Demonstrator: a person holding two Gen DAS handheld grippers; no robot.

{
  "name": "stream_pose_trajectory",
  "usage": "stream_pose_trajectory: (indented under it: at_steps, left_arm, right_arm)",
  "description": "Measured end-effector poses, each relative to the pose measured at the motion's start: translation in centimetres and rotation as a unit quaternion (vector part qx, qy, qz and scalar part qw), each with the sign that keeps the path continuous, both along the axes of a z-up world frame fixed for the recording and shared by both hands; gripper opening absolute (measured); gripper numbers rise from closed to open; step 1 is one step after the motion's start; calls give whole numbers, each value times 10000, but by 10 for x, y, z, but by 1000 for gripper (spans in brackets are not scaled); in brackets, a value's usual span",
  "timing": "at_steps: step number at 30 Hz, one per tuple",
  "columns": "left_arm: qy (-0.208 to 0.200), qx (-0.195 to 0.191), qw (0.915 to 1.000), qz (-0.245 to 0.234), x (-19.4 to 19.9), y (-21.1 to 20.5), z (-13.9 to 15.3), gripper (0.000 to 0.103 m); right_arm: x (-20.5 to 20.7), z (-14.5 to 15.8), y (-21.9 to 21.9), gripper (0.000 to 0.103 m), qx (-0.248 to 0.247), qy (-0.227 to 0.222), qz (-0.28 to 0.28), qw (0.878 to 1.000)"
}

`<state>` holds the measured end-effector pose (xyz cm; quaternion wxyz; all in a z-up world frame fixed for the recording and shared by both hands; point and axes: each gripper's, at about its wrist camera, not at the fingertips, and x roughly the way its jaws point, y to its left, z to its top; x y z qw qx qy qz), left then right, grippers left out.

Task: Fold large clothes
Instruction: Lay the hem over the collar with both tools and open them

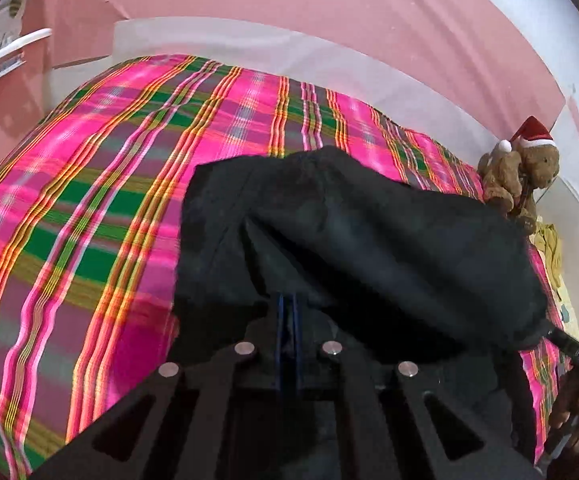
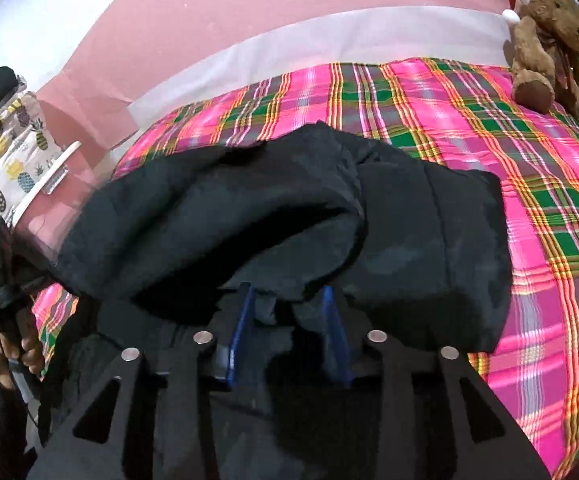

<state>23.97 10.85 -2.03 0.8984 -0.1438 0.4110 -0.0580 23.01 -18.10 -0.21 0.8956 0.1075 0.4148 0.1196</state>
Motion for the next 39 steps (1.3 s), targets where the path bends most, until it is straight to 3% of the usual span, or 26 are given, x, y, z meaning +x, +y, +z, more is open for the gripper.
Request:
stream_pose_trajectory:
  at_steps: [5,10,12,14,17,19,23,26,30,32,35,37,39]
  left_arm:
    - [-184,-21,9998,108,-23,9,19,5]
    - [-686,-94,9974,-200,5,-17,47,13]
    - [-643,7,9970,-433,24,-36,37,16]
    - [-355,180,9981,-478,34,-47,15,16]
    - [85,146,9985,-519,35,-51,-32,16]
    - [104,167,9983,-553,32,-54,-54,16]
    - [177,180,9984,-511,38,-55,-54,16]
    - [233,288,9981,-494,26,-57,-38,15]
    - [-365,161,9967,-702,-13,-64,0,15]
    - [-558,105,9941,-924,-20,-74,11,15]
    - [-350,215,9916,-1223,-10,-95,-6,15]
    - [99,192,9927,-1189,5,-100,-36,16]
    - [135,19,9936,-1119,9,-97,-52,16]
  right_arm:
    - [2,26,6,38,115,-352,32,9993]
    - [35,19,32,38,79,-345,140,9993]
    - [48,2,40,38,-174,-133,99,9997]
    - [53,-24,44,38,-317,151,86,9993]
    - [44,-48,47,38,-523,97,116,9985]
    - [41,-55,49,38,-615,82,85,9980]
    - [41,-61,54,38,-848,-4,78,9964]
    - [30,-42,50,38,-752,-17,-46,9972]
    - [-3,-5,58,38,-453,-503,154,9976]
    - [-10,0,73,38,-456,-586,444,9963]
    - [1,-25,89,38,-472,-250,589,9968]
    - [15,-55,85,38,-467,160,458,9977]
    - [21,-74,76,38,-191,297,354,9987]
